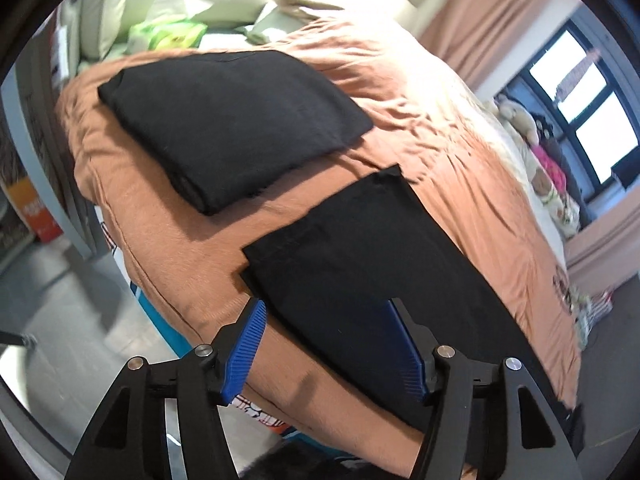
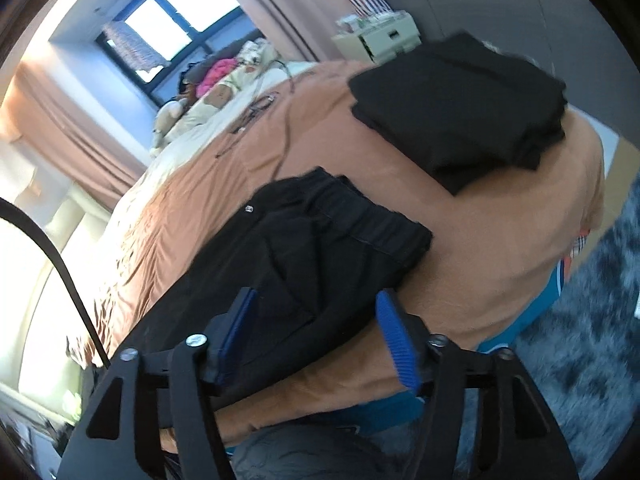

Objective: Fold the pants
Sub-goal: 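Open both tools, release the trousers and raise the tools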

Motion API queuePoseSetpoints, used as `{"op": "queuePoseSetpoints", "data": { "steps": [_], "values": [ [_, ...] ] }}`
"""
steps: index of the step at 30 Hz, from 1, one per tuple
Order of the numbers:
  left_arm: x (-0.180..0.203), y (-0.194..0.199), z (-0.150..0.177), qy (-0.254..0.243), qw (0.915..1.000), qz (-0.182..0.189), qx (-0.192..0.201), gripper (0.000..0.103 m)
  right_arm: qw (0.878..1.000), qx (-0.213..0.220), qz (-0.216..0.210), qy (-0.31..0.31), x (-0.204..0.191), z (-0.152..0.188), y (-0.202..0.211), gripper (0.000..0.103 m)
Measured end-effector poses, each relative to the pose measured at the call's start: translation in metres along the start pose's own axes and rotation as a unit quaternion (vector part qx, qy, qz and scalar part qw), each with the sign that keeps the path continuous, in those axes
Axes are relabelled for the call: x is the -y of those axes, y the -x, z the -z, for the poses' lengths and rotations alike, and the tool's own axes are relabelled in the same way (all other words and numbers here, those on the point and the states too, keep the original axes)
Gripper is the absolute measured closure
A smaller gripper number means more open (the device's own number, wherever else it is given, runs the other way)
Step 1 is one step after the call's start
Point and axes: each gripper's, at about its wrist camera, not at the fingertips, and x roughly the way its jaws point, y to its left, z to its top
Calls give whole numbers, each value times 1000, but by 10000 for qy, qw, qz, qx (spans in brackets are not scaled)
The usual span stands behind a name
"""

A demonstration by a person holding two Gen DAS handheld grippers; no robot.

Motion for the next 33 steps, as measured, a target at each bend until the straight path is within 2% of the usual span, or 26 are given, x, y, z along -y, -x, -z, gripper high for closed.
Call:
{"op": "queuePoseSetpoints", "data": {
  "steps": [3,6,10,14,16,22,27,33],
  "values": [
    [12,3,6,-123,9999,-36,-20,38,9999,46,-46,132,-8,5,8,39],
    [23,8,10,-235,9997,-16,6,31,9996,66,39,256,-12,8,9,34],
    [45,24,12,-545,9979,-91,342,29,9975,287,306,570,-31,10,11,22],
    [64,38,17,-722,9953,-120,636,14,9938,415,402,953,-51,14,9,20],
    [75,41,20,-984,9929,-202,641,14,9923,461,386,1082,-60,18,8,20],
    [99,49,30,-1560,9852,-193,687,14,9915,498,28,1201,-72,21,-3,20],
    [116,49,32,-1792,9819,76,602,11,9866,531,-421,1487,-80,20,-9,20],
    [140,38,36,-1957,9788,503,343,10,9775,449,-657,1955,-97,25,-24,20]
  ]
}}
